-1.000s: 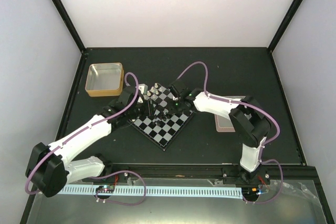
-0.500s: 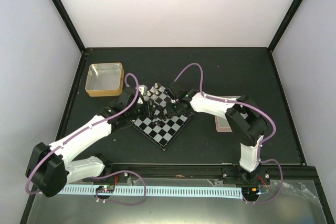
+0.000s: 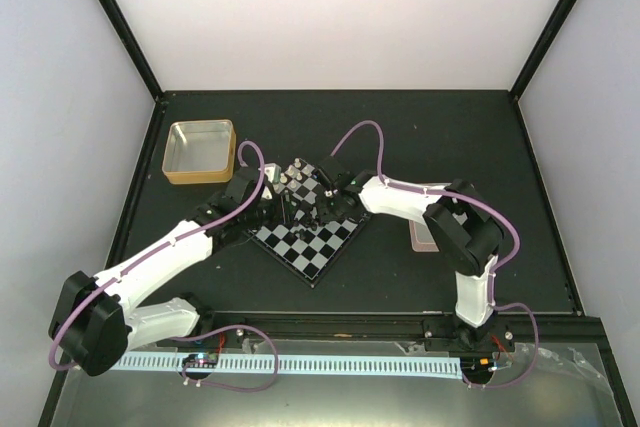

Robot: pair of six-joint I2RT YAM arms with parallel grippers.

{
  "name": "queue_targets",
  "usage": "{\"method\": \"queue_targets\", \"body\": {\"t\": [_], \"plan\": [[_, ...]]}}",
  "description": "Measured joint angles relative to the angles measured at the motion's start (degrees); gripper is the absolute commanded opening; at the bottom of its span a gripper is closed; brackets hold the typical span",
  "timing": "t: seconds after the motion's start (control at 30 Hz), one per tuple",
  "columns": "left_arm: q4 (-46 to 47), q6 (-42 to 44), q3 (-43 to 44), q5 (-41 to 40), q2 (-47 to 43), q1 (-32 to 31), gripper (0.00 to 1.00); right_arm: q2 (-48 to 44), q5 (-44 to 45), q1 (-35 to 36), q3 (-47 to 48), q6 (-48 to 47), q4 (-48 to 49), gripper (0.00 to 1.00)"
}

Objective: Set up the chess pieces on the board
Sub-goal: Pick up the chess piece from the chessboard, then place the chess piece on the chessboard.

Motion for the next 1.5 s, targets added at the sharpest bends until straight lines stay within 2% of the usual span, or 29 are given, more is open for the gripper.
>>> {"method": "queue_targets", "body": {"t": [0.27,0.47,0.63,0.87,0.97,1.1,1.2,1.5], "plan": [[0.79,-1.09,-1.25,0.57,-2.03,0.37,0.55,-1.97,0.68,0.0,-2.64,-0.83,4.22,0.16],[1.55,-2.91,-2.05,2.43,-6.86,1.29,0.63,-12.2,-1.68,0.0,-10.97,-5.2,12.85,0.15],[3.23,-3.61,-2.16,8.22,-12.24,2.99,0.76,-24.98,-9.84,0.0,-21.75,-11.39,25.07,0.15],[2.49,-2.97,0.68,21.7,-13.84,4.79,0.78,-35.78,-23.19,0.0,-30.4,-19.15,36.92,0.15],[2.51,-3.5,2.25,28.22,-12.57,4.87,0.69,-37.86,-27.82,0.0,-31.71,-21.44,40.11,0.15],[2.01,-4.28,3.74,36.57,-8.98,4.87,0.46,-40.3,-31.65,0.0,-33.35,-23.37,43.17,0.15],[1.64,-5.2,3.89,39.87,-7.1,5.09,0.31,-41.42,-32.94,0.0,-33.66,-24.24,44.11,0.14],[2.75,-6.91,3.87,43.91,-6.88,5.25,0.07,-41.86,-33.97,-0.04,-33.64,-25.51,44.17,0.17]]}}
